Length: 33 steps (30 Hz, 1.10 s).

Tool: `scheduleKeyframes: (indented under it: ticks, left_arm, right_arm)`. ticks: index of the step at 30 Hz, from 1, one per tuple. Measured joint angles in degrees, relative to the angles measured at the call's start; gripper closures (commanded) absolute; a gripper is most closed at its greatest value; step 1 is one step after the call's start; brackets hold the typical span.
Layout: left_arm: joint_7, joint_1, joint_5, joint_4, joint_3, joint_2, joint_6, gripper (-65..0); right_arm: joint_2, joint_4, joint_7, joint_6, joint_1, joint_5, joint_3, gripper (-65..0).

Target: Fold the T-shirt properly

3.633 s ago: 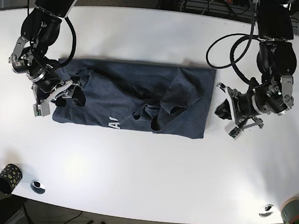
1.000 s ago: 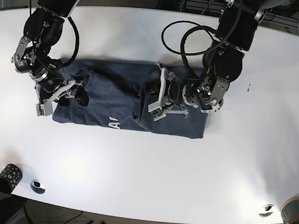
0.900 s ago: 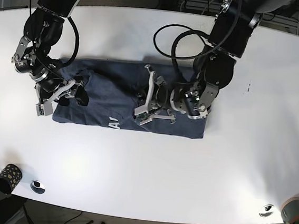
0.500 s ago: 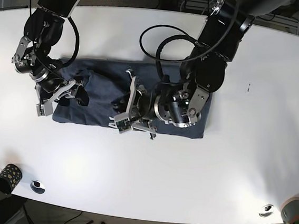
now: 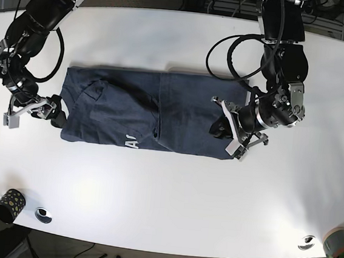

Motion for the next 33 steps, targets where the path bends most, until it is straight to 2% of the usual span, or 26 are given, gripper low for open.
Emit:
scheduleKeyframes:
  ticks: [5, 11, 16, 20, 23, 25, 29, 31, 33]
  left_arm:
    - [0.17, 1.81, -0.02, -0.02, -1.33, 0.13, -0.04, -4.2]
    - [-0.39, 0.63, -0.87, -0.02, -9.77, 0.22, 0.02, -4.2]
    - [0.02, -1.25, -3.26, -0.79, -9.57, -2.60, 0.15, -4.2]
    - [-1.31, -2.86, -5.11, -7.48, -9.51, -3.63, 0.02, -4.2]
    - [0.42, -2.32, -4.85, -11.50, -9.64, -5.22, 0.02, -4.2]
    - [0.09, -2.21, -7.23, -12.39, -9.70, -5.84, 0.02, -4.2]
    - [-0.83, -2.67, -8.70, -13.55, -9.57, -5.73, 0.02, -4.3]
    - [-0.79, -2.51, -8.68, -13.70, -9.29, -5.53, 0.00, -4.3]
    - [-0.70, -2.38, -8.66, -13.79, -9.25, -5.44, -0.02, -4.3]
  right_arm:
    - [2.62, -8.59, 0.07, -0.20, 1.25, 1.29, 1.53, -63.4]
    - [3.32, -13.90, 0.59, -0.17, 1.73, 2.51, 1.66, -63.4]
    - [1.31, -14.01, 0.46, -0.17, 0.52, 2.12, 1.62, -63.4]
    - [-0.83, -13.94, 1.33, 0.04, -0.46, 2.93, 1.22, -63.4]
    - [-1.55, -13.16, 1.97, 0.07, -0.76, 3.82, -1.53, -63.4]
    - [-2.19, -11.15, 1.64, -0.22, -1.40, 3.58, -3.89, -63.4]
    - [-5.46, -6.86, 1.42, -0.13, -2.62, 2.86, -6.23, -63.3]
    - [-6.58, -6.49, 1.14, -0.17, -2.40, 2.95, -6.27, -60.4]
    - [-6.78, -6.49, 1.05, -0.22, -2.16, 2.71, -6.34, -54.7]
